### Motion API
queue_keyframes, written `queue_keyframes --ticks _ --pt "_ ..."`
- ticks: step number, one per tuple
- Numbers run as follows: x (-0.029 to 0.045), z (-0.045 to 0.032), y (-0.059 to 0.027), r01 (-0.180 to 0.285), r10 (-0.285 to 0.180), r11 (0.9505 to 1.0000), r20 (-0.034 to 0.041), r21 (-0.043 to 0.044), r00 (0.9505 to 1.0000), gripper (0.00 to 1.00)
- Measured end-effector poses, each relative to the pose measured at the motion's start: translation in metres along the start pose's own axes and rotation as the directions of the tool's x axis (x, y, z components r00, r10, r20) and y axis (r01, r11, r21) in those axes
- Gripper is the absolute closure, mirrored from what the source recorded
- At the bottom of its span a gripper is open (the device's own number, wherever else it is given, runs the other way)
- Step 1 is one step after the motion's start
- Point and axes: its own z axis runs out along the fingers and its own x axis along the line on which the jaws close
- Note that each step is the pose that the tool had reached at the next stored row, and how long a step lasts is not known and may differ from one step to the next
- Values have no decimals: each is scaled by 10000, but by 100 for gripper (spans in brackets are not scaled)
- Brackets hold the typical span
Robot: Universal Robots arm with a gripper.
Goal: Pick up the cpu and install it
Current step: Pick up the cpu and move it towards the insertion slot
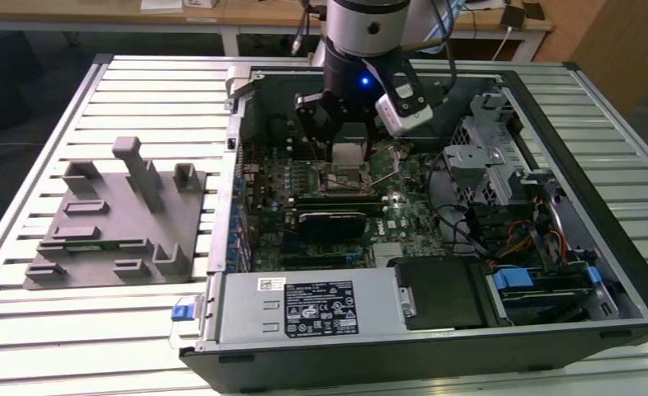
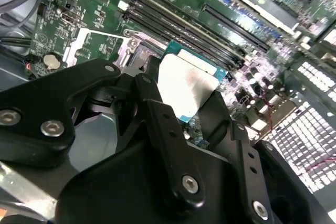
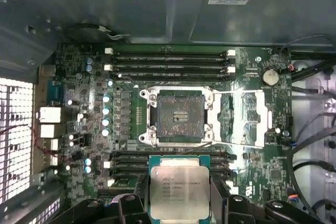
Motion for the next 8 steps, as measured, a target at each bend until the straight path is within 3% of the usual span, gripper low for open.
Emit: queue_keyframes --ticks 8 --pt "-6 105 123 1 -1 10000 -1 1 10000 46"
